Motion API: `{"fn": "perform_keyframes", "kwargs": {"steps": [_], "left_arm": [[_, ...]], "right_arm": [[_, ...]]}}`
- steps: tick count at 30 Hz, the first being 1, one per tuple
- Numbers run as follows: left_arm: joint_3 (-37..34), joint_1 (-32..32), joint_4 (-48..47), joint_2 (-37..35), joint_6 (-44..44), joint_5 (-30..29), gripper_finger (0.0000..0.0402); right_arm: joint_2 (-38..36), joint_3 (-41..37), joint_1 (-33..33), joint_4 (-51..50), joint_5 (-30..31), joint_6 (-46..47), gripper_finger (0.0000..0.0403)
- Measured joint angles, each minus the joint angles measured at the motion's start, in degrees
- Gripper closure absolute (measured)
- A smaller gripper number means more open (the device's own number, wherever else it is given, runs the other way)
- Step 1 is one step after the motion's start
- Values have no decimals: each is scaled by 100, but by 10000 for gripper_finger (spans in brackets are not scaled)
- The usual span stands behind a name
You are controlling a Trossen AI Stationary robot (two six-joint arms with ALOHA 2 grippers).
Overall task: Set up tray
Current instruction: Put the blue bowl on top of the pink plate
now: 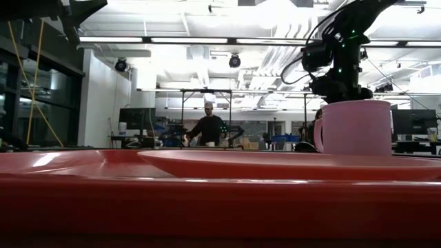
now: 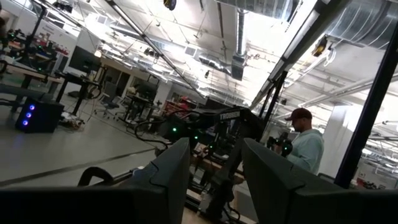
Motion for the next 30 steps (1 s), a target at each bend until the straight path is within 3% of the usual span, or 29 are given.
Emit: {"fn": "perform_keyframes", "kwargs": {"steps": [12, 19, 24, 30], "left_arm": [[0, 0, 0, 0, 39, 0, 222], [0, 0, 0, 0, 39, -55, 222], [0, 0, 0, 0, 42, -55, 222], [0, 0, 0, 0, 39, -81, 222]], "right_arm": [[1025, 4, -122, 35, -49, -285, 179], [1204, 4, -122, 157, 46, -232, 185], [1204, 4, -122, 242, 43, -222, 229], [1204, 4, -122, 306, 41, -226, 316]]}}
